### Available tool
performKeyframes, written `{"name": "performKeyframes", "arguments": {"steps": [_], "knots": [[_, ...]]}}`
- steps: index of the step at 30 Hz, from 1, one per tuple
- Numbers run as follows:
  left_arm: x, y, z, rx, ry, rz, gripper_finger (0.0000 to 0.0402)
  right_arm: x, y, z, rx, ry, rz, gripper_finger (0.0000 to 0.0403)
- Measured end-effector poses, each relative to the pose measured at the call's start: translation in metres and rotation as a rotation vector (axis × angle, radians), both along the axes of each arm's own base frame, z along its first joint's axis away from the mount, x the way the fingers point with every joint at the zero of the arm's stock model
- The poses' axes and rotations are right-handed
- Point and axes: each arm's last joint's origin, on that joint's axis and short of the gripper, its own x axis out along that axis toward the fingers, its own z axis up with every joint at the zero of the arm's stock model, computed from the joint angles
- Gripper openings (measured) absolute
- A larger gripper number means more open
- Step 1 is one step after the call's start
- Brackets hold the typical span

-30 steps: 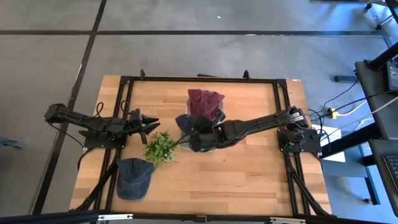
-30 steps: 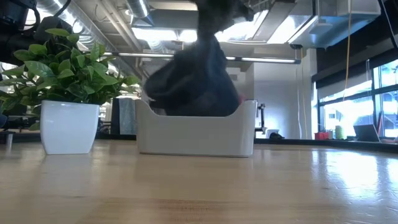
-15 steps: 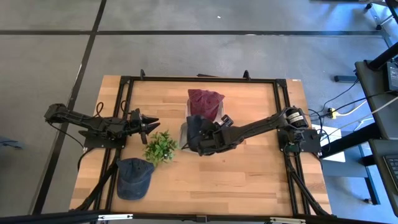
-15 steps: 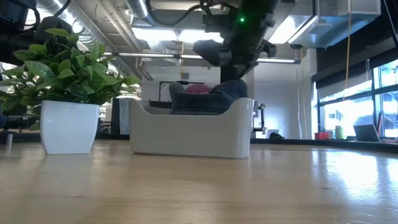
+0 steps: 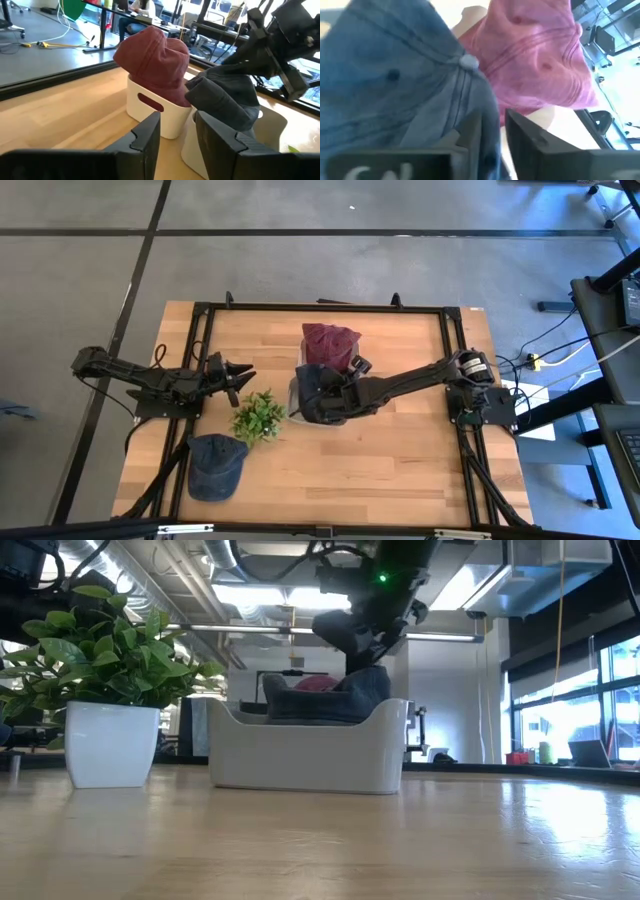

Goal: Pick & Place hat
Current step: Put the blue cap into the gray bin

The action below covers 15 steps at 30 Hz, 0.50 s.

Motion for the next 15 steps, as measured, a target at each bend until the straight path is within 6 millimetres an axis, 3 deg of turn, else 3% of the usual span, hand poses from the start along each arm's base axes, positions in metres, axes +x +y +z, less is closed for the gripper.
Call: {"name": "performKeyframes", "arguments": {"steps": [5, 11, 15], "knots": [[0.000, 0.000, 0.000, -0.021, -0.011, 0.002, 0.0121, 0.008, -0.002, 0.019, 0.030, -0.003, 0.048, 0.0128], [0.000, -0.001, 0.000, -0.091, -0.046, -0.012, 0.0121, 0.018, 0.006, 0.058, 0.068, -0.014, 0.174, 0.0130], [0.003, -0.008, 0.007, -0.149, -0.050, -0.260, 0.0121, 0.015, 0.011, 0.075, 0.156, 0.017, 0.314, 0.0113]]}}
